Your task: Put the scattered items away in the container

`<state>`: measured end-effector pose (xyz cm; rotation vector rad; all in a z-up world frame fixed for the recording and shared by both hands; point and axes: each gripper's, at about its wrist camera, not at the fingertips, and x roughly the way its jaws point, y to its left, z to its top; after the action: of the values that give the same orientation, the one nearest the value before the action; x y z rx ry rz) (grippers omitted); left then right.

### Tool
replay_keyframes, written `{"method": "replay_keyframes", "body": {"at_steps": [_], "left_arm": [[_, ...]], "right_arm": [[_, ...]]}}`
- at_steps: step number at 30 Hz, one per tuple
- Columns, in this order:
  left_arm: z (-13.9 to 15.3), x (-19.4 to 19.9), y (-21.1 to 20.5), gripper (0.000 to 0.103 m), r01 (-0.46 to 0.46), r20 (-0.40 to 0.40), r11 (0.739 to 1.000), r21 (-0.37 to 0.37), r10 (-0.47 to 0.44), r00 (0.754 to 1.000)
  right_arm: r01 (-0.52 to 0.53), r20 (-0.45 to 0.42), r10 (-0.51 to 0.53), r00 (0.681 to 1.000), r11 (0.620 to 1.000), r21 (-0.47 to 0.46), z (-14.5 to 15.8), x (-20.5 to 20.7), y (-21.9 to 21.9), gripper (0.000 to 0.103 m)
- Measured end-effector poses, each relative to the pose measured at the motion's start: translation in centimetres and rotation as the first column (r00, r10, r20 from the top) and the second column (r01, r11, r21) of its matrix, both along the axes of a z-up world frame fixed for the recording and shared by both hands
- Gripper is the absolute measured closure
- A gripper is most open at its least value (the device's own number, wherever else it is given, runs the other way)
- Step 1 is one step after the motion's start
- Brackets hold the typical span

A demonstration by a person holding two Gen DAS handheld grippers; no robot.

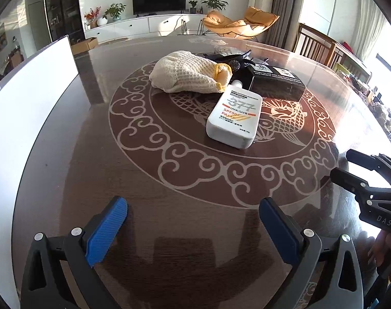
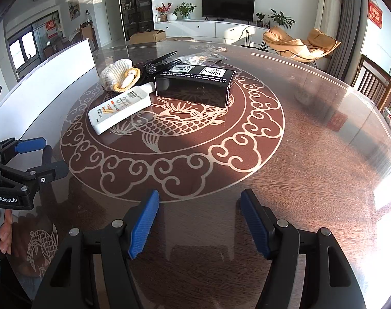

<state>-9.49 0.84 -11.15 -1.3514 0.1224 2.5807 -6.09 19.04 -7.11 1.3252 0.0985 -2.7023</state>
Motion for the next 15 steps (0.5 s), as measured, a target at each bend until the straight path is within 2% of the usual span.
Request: {"method": "replay_keyframes", "body": {"at_steps": [4, 15], "left_arm": [[-0.13, -0.04, 0.47, 0.0, 0.001, 0.003, 0.999, -0.034, -0.001, 1.0], [-0.1, -0.04, 0.44, 0.0, 0.0, 0.003, 0.999, -0.034, 0.0, 1.0]], "right_arm": [[0.0, 0.0, 0.0, 1.0, 1.0, 0.0, 0.0, -0.01, 0.0, 0.036], [0.0, 0.0, 0.0, 1.0, 1.0, 0.0, -0.05, -0.04, -0.04, 0.036]]}}
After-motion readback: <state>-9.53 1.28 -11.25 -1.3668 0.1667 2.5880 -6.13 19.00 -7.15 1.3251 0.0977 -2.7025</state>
